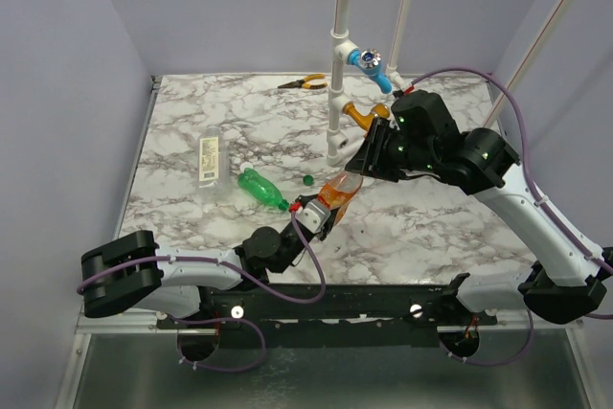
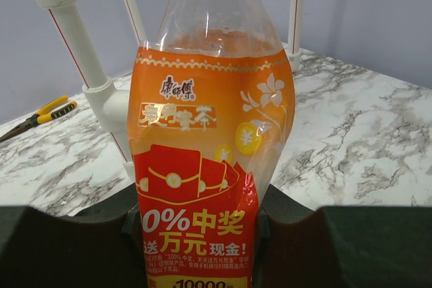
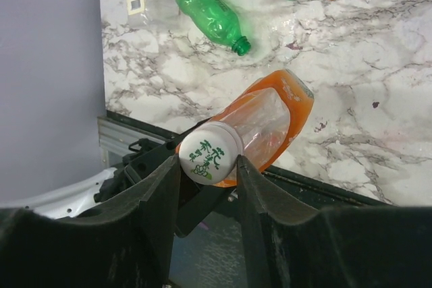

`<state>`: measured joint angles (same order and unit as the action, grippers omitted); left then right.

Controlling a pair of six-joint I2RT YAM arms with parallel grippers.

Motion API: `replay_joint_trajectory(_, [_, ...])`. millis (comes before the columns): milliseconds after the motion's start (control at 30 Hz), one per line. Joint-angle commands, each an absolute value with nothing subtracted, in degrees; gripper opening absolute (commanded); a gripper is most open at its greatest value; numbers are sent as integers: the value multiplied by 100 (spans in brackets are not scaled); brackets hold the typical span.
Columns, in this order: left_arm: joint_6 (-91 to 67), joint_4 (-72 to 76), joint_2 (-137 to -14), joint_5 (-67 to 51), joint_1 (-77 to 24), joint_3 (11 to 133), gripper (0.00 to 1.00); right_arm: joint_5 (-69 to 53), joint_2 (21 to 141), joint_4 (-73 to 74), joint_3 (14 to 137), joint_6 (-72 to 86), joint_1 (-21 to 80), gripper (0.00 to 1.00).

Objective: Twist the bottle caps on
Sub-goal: Screw the bottle cap onto the plastic bottle.

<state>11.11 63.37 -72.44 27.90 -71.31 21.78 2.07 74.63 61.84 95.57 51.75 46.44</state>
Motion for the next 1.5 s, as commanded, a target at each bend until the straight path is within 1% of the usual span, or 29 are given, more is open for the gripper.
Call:
replay_joint_trajectory(0, [1010, 6859, -7127, 2373, -7138, 2222, 0, -195, 7515, 6350, 9541, 5148, 4764, 44])
replay_joint_trajectory(133, [968, 6840, -7124, 2399, -7111, 2210, 0, -193, 7497, 6336, 9520, 5120, 4764, 44])
replay_joint_trajectory(300, [932, 6831, -7125, 2391, -7077, 2221, 0, -220, 7465, 6340, 9492, 5093, 4768, 48])
replay_joint_trajectory(400, [902, 6820, -7134, 2394, -7050, 2226, 0, -211, 7401, 6337, 9462, 5072, 4764, 52])
replay_joint_trajectory(533, [855, 6781, -7110, 2356, -7021, 2234, 0, -155, 7262, 6293, 9333, 5050, 4764, 60])
replay_joint_trajectory(800, [713, 6639, -7092, 2281, -6908, 2201, 0, -148, 6832, 5860, 9008, 4781, 4764, 73])
replay_joint_trajectory(900, [673, 6614, -7083, 2268, -6882, 2189, 0, -162, 6627, 5578, 8903, 4553, 4766, 75])
replay_joint_trajectory(1000, [642, 6590, -7052, 2241, -6870, 2180, 0, 178, 6445, 5442, 8834, 4202, 4767, 75])
replay_joint_trajectory(1067, [625, 6540, -7023, 2209, -6872, 2171, 0, 361, 6309, 5243, 8691, 3970, 4765, 74])
replay_joint_trajectory(1200, [603, 6383, -6923, 2100, -6860, 2149, 0, 330, 6274, 4863, 8542, 3505, 4768, 64])
replay_joint_trajectory(1467, [458, 5887, -6565, 1769, -6838, 2108, 0, 371, 6311, 4551, 8483, 2782, 4768, 63])
